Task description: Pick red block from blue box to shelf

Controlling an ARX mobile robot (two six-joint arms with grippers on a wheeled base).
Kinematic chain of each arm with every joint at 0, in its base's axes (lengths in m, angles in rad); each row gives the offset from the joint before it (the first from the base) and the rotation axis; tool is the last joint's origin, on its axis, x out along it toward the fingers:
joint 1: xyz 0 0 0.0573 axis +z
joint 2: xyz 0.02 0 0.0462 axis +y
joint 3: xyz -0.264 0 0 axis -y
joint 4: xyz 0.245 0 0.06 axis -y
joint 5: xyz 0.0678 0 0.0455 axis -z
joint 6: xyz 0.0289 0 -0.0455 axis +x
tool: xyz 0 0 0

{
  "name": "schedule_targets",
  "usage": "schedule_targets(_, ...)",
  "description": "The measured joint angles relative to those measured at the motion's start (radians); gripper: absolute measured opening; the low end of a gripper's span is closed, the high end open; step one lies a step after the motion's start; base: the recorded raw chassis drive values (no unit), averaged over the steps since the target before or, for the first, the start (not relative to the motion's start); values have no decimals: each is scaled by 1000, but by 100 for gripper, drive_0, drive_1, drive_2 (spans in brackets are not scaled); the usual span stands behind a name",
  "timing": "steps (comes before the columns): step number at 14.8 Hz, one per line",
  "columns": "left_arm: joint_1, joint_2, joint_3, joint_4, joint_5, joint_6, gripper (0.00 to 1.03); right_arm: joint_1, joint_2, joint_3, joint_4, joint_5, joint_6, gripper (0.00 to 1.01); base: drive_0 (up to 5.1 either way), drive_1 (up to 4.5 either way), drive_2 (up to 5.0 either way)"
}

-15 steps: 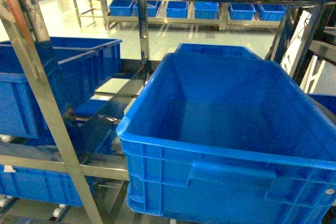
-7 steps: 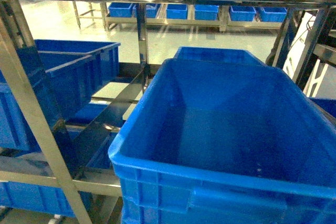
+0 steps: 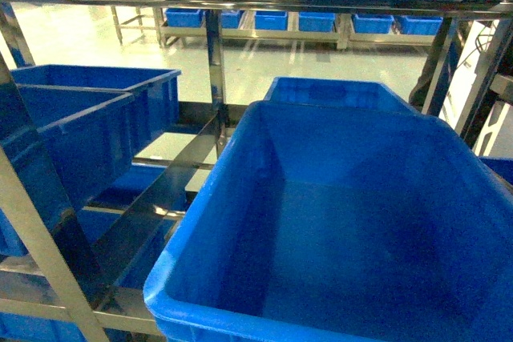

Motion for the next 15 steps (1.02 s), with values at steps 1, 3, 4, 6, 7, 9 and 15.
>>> schedule_targets(1,0,0,0,0,0,0,98,0,0,0,-1,0,0,27,0,0,0)
schedule_targets(3,0,0,0,0,0,0,98,0,0,0,0,0,0,27,0,0,0)
schedule_targets(4,0,0,0,0,0,0,98,0,0,0,-1,0,0,27,0,0,0)
schedule_targets(6,0,0,0,0,0,0,98,0,0,0,-1,0,0,27,0,0,0)
schedule_targets(7,0,0,0,0,0,0,98,0,0,0,-1,0,0,27,0,0,0)
schedule_targets(9,0,0,0,0,0,0,98,0,0,0,-1,0,0,27,0,0,0)
schedule_targets(15,0,0,0,0,0,0,98,0,0,0,-1,0,0,27,0,0,0)
